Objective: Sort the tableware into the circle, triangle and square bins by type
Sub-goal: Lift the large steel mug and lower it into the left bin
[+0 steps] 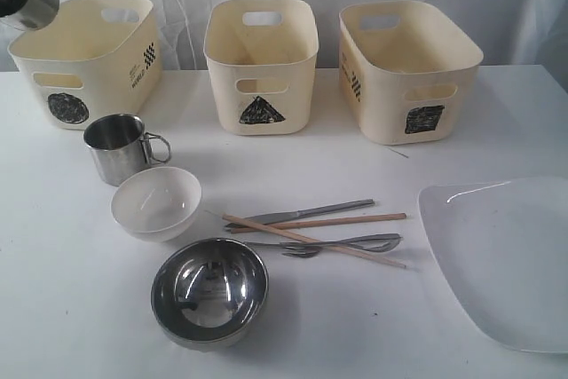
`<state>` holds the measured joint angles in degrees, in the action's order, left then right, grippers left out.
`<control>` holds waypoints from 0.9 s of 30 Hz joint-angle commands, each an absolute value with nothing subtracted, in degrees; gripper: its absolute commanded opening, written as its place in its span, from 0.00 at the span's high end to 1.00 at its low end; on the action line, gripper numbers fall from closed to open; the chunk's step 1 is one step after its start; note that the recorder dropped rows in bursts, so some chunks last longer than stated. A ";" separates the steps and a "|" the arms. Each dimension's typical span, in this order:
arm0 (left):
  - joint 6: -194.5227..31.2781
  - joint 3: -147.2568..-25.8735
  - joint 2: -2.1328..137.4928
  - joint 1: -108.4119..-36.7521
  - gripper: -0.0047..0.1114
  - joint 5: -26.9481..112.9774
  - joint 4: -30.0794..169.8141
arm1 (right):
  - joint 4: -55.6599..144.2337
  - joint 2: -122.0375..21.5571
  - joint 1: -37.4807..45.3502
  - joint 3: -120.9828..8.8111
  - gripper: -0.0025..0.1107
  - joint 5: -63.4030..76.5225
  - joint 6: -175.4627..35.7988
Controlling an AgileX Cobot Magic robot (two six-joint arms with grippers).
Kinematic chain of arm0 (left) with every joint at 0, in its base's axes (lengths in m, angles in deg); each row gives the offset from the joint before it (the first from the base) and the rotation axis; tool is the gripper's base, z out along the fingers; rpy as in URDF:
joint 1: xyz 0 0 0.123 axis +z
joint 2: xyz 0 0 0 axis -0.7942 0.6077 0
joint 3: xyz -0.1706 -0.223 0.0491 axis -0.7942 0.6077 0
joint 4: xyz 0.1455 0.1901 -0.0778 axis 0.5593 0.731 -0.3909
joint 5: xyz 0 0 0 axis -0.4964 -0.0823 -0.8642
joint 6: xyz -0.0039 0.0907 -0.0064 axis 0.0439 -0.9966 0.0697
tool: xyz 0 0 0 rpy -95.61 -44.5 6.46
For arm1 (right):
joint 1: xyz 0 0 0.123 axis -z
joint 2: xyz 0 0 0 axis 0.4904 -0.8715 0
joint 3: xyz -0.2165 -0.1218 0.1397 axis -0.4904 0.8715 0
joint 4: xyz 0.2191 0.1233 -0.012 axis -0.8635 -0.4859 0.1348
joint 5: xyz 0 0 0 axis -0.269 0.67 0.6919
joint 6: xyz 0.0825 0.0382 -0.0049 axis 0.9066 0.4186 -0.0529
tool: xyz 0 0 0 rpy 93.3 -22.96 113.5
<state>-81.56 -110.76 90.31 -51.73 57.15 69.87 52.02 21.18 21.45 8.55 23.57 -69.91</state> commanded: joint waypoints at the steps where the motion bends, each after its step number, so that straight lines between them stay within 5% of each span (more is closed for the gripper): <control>1: -82.32 -119.97 99.96 -51.59 0.96 54.42 69.49 | 52.00 21.56 21.35 8.81 0.98 23.19 -69.61; 8: -84.67 -131.28 114.40 -51.59 0.92 53.26 69.49 | 52.00 21.56 21.35 8.81 0.98 23.19 -69.61; 16: -84.52 -133.30 117.87 -51.59 0.51 58.33 66.85 | 52.00 21.56 21.35 8.81 0.98 23.19 -69.61; 27: -90.75 -130.66 107.80 -51.70 0.55 75.50 60.50 | 52.00 21.56 21.35 8.81 0.98 23.19 -69.61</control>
<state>-86.38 -132.63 111.19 -51.73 69.47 65.34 52.02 21.18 21.45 8.55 23.57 -69.91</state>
